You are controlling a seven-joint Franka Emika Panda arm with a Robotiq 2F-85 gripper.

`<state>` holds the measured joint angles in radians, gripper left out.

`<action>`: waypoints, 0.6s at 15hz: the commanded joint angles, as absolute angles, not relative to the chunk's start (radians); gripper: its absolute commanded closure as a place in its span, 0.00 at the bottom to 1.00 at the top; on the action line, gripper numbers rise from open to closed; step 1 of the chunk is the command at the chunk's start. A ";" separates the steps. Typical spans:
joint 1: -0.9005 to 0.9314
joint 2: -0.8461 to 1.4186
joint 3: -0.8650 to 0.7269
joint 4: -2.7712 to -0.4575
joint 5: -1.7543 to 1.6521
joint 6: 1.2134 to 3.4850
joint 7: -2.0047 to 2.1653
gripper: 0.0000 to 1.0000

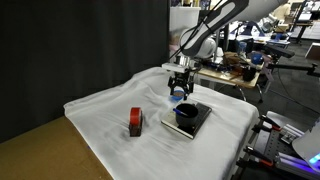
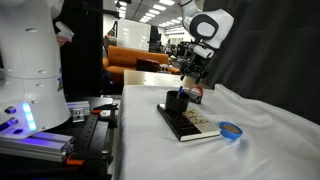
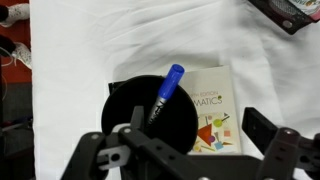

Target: Remove the black cup from the book and place it on the table

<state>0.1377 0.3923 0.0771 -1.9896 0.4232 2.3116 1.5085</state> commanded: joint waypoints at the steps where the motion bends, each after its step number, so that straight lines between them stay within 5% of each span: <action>1: 0.138 0.393 0.075 -1.989 0.421 2.310 1.508 0.00; 9: 0.131 0.398 0.068 -1.982 0.431 2.327 1.494 0.00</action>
